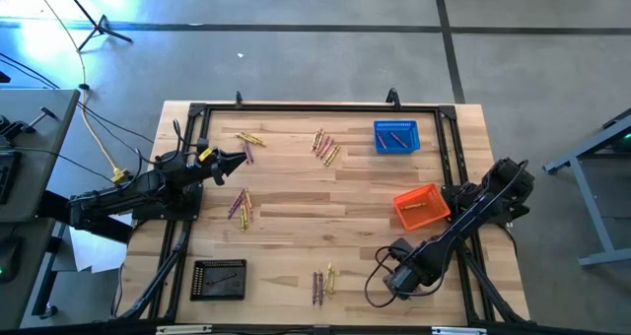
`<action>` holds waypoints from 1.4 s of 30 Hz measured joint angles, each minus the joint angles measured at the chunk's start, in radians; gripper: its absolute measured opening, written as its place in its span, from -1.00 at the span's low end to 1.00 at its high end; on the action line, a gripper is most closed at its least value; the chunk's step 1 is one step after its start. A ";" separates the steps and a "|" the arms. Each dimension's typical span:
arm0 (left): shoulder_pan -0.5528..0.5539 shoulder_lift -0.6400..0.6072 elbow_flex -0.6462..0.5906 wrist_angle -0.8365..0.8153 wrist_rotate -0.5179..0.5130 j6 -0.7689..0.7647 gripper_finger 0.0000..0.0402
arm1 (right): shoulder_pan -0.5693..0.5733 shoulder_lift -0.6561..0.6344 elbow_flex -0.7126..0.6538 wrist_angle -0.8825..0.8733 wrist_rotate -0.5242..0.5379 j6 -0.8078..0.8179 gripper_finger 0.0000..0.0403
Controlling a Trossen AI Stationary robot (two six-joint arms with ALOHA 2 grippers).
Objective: Sort crayons
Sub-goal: Put the red crayon into the blue basket
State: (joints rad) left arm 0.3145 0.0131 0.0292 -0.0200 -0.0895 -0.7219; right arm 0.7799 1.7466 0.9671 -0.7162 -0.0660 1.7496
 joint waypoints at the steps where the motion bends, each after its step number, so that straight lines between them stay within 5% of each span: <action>1: 0.000 0.000 0.000 0.000 0.000 0.000 -0.47 | 0.000 0.000 0.000 0.001 0.001 0.000 -0.72; 6: 0.000 0.000 0.000 0.000 0.000 0.000 -0.47 | 0.000 0.001 0.000 -0.001 0.003 0.000 -0.95; 18: 0.000 0.000 0.000 0.000 0.000 0.000 -0.47 | -0.001 -0.062 0.102 -0.129 0.068 -0.030 -0.97; 33: 0.000 0.000 0.000 0.000 0.000 0.000 -0.47 | -0.009 -0.171 0.571 -0.815 0.595 -0.056 -0.96; 42: 0.000 0.000 0.000 0.000 0.000 0.000 -0.47 | -0.110 -0.177 0.665 -0.853 0.823 -0.205 -0.95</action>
State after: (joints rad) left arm 0.3145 0.0132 0.0292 -0.0199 -0.0895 -0.7219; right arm 0.6698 1.5692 1.6318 -1.5695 0.7565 1.5447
